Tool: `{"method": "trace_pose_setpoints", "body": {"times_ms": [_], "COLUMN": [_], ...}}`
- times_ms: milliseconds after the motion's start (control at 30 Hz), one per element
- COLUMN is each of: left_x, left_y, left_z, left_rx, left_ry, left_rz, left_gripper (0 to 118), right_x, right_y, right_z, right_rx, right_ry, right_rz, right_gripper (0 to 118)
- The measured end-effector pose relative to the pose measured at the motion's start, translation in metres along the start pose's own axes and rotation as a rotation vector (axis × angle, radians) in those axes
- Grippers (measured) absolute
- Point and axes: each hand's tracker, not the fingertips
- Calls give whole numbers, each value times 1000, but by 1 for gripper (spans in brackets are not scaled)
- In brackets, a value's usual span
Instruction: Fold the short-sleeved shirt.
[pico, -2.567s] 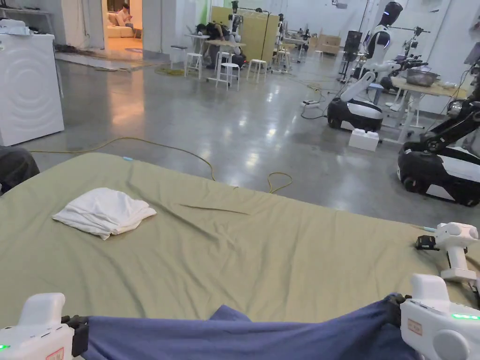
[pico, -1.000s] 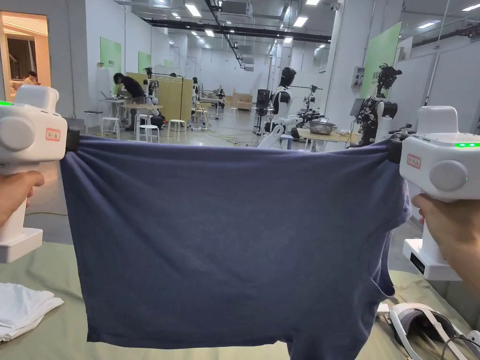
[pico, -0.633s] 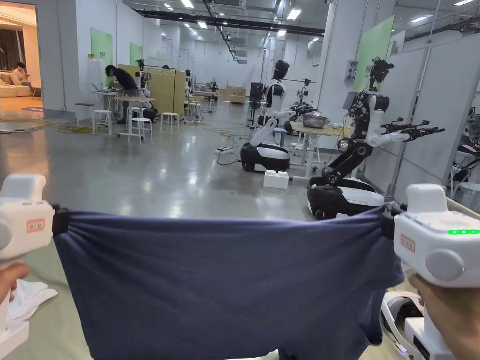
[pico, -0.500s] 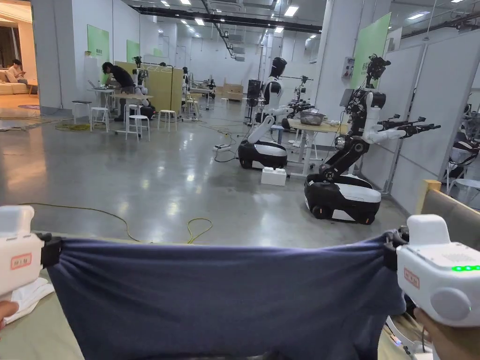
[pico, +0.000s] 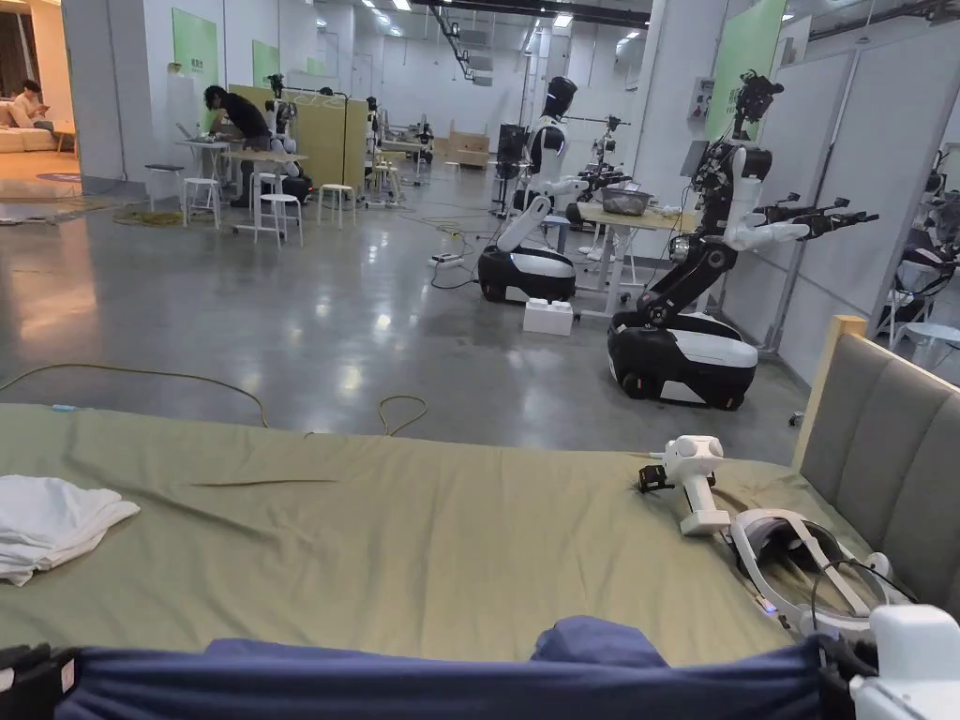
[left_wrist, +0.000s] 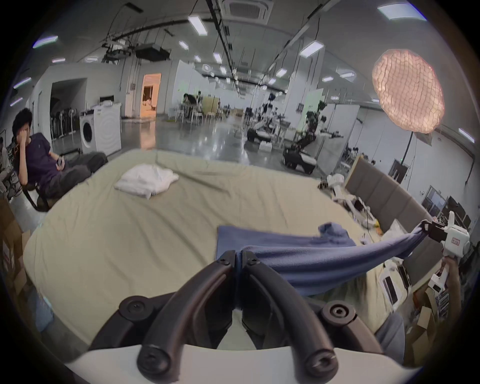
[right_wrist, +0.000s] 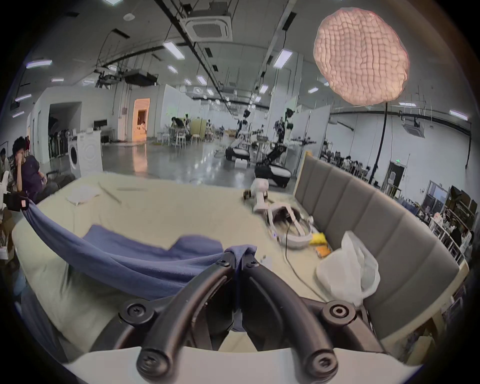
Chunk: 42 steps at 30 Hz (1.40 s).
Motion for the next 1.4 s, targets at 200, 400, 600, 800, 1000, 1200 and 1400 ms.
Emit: {"method": "trace_pose_setpoints", "body": {"times_ms": [200,400,600,800,1000,1200,1400], "left_x": [-11,-16,-17,-22,-17,-2,36], "left_y": [-70,-110,-143,-164,-160,-120,-71], "left_z": [-4,-28,-45,-53,-46,-35,-30], "left_rx": [-184,-388,-491,-529,-493,-245,5], "left_ry": [25,48,78,93,159,158,91], "left_rz": [-20,-62,-91,-84,-109,-105,-92], "left_gripper": [5,5,5,6,39,41,41], "right_x": [-13,-20,-29,-40,-42,-36,-63], "right_y": [-74,-137,-185,-195,-169,-117,-73], "right_z": [15,7,-5,1,10,5,-11], "right_rx": [-199,-387,-534,-568,-491,-282,-27], "right_ry": [-2,8,26,25,-58,-18,-7], "right_rz": [60,33,80,79,97,-37,-105], "right_gripper": [4,4,4,7,72,72,71]}}
